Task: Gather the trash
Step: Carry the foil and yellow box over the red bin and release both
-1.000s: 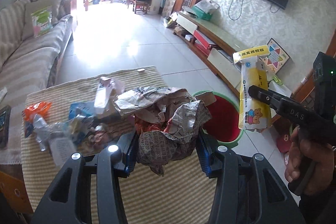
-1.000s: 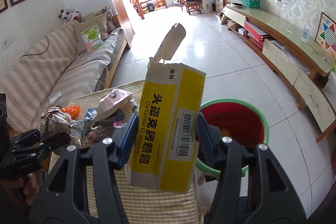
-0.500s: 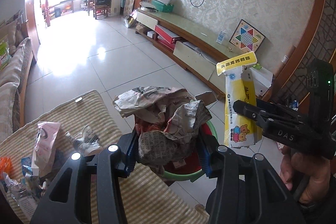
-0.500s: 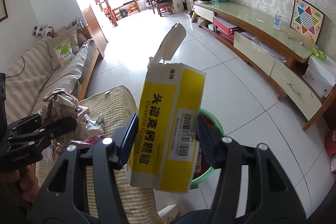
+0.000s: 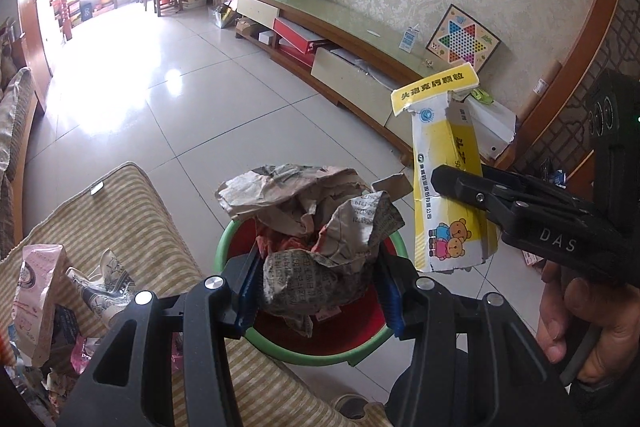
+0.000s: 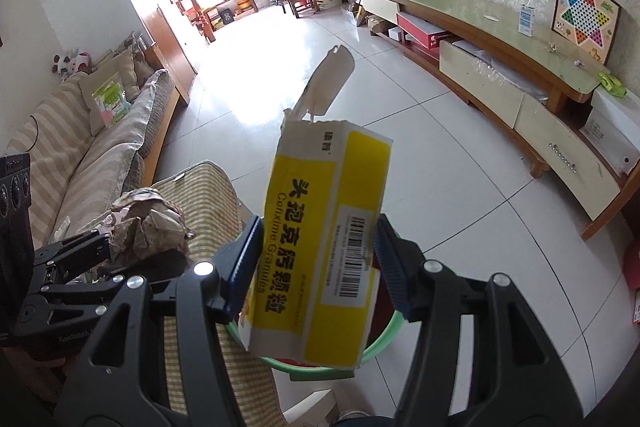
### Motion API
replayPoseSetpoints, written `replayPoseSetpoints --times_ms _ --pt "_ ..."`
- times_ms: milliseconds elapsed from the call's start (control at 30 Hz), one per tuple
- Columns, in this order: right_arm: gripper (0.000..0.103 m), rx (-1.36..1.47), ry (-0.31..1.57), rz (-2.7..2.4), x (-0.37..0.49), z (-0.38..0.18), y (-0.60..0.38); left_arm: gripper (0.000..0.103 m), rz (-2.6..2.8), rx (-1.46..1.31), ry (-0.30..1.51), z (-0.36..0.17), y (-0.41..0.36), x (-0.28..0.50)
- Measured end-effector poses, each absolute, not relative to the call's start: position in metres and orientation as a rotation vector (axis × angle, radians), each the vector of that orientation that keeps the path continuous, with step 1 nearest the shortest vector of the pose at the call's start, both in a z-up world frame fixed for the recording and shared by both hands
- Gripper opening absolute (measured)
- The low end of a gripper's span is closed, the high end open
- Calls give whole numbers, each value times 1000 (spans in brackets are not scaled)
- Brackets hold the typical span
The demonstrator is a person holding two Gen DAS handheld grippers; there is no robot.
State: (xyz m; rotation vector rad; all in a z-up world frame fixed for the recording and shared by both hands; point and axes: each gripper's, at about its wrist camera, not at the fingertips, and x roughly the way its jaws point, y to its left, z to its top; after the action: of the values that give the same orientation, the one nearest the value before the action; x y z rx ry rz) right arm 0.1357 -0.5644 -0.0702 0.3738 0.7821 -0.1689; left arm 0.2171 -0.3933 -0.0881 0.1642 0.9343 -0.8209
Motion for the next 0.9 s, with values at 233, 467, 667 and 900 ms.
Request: replayPoseSetpoints --times_ms 233,467,667,900 --pt "56 370 782 -164 143 -70 -566 63 -806 149 952 -95 -400 223" --pt "57 363 777 -164 147 -68 -566 89 -766 176 926 -94 -391 221" --pt "74 349 780 -151 150 -65 -560 89 -714 136 916 -87 -370 226" --pt "98 299 763 -171 145 -52 -549 89 -678 144 894 -78 -351 222"
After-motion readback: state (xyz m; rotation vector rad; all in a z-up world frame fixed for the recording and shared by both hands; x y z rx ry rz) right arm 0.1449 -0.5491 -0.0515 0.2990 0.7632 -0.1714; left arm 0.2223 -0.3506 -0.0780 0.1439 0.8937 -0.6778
